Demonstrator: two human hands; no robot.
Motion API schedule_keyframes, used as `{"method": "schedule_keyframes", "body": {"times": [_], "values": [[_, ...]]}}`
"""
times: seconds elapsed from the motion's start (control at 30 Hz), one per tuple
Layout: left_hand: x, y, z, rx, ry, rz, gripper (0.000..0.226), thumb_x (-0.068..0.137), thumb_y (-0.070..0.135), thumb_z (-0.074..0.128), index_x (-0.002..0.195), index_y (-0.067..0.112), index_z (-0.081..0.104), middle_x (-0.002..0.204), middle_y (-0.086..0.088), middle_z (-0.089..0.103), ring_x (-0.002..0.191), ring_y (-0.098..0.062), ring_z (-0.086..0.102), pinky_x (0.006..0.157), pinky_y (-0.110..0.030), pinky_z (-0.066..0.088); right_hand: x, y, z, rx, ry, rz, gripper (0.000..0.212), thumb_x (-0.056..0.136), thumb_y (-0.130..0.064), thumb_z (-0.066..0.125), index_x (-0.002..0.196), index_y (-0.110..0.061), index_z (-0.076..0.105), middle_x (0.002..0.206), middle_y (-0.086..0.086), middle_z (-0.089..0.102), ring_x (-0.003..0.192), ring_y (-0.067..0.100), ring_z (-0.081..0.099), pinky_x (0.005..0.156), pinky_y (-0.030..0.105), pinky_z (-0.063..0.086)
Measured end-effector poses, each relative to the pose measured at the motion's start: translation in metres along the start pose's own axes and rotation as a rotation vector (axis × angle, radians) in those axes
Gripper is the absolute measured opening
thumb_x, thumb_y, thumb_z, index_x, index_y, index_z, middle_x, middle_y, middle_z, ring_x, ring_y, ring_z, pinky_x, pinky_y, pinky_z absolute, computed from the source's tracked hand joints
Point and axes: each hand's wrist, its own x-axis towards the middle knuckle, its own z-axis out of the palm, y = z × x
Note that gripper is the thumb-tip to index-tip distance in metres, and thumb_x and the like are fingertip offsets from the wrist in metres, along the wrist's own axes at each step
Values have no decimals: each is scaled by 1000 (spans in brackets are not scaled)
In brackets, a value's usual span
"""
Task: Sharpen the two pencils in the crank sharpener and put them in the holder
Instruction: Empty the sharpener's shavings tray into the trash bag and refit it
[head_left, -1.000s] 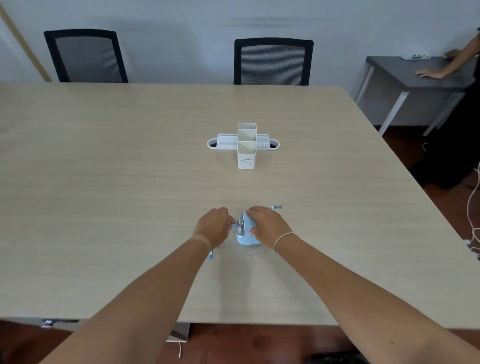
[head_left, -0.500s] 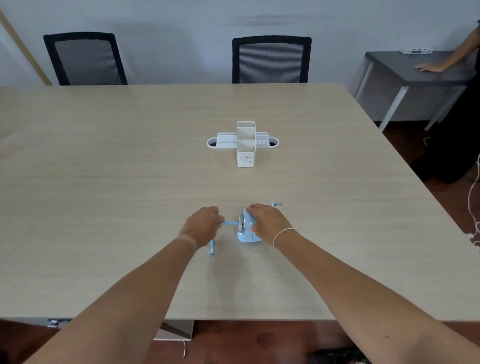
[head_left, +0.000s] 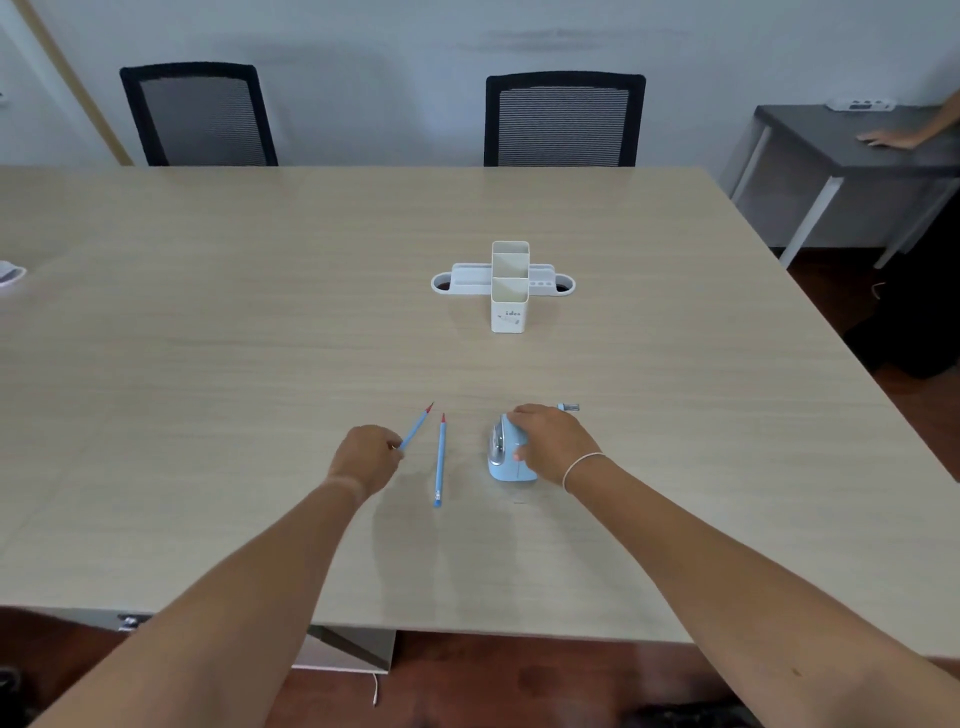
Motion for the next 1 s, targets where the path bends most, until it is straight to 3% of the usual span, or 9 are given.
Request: {"method": "schedule_keyframes", "body": {"times": [0.07, 0.13, 0.23, 0.33, 0.57, 0.7, 0.9, 1.0], "values": [[3, 5, 6, -81, 14, -61, 35, 86, 7, 56, 51, 11, 50, 57, -4, 44, 57, -21, 41, 52, -24, 32, 0, 0, 0, 4, -4, 7, 31, 81, -6, 57, 112, -4, 56, 124, 8, 56, 112, 28, 52, 89, 36, 46], [5, 10, 11, -161, 24, -108, 42, 85, 5, 57, 46, 12, 42, 50, -1, 37, 48, -16, 34, 47, -22, 26, 0, 1, 2, 7, -3, 15, 32, 80, -5, 57, 112, -4, 55, 123, 8, 56, 111, 28, 52, 89, 36, 47], [11, 12, 21, -273, 13, -175, 27, 84, 6, 58, 57, 6, 57, 55, -3, 47, 51, -18, 43, 50, -20, 33, 2, 2, 2, 10, -10, 19, 32, 80, -6, 58, 112, -3, 55, 126, 9, 55, 112, 28, 53, 90, 37, 47], [14, 13, 29, -341, 19, -216, 15, 80, 5, 56, 66, 10, 59, 68, -10, 54, 62, -24, 48, 62, -29, 43, 3, 3, 4, 13, -16, 18, 31, 80, -7, 58, 111, -3, 55, 124, 8, 55, 109, 28, 54, 87, 37, 48], [21, 12, 41, -341, -8, -243, 16, 81, 2, 52, 71, 7, 63, 67, -9, 57, 64, -25, 53, 66, -31, 48, 4, 4, 4, 11, -23, 16, 33, 81, -10, 59, 114, -5, 53, 128, 8, 53, 115, 27, 51, 90, 37, 47], [25, 11, 45, -347, 10, -252, 16, 82, 2, 54, 70, 11, 61, 72, -7, 59, 71, -26, 58, 76, -37, 56, 3, 4, 4, 10, -30, 12, 36, 82, -11, 60, 117, -5, 52, 130, 7, 52, 117, 26, 50, 92, 37, 46], [26, 11, 50, -348, 46, -239, 13, 84, 4, 57, 94, 7, 64, 88, -5, 57, 80, -21, 53, 71, -28, 41, 3, 4, 2, 32, -33, 15, 41, 84, -10, 59, 123, -7, 49, 135, 6, 49, 122, 25, 47, 98, 38, 43], [25, 11, 52, -362, 51, -232, 12, 85, 4, 58, 95, 8, 62, 91, -6, 58, 80, -20, 53, 71, -27, 39, 1, 3, 2, 44, -33, 13, 41, 84, -10, 59, 124, -6, 49, 135, 7, 49, 123, 25, 46, 99, 39, 42]]}}
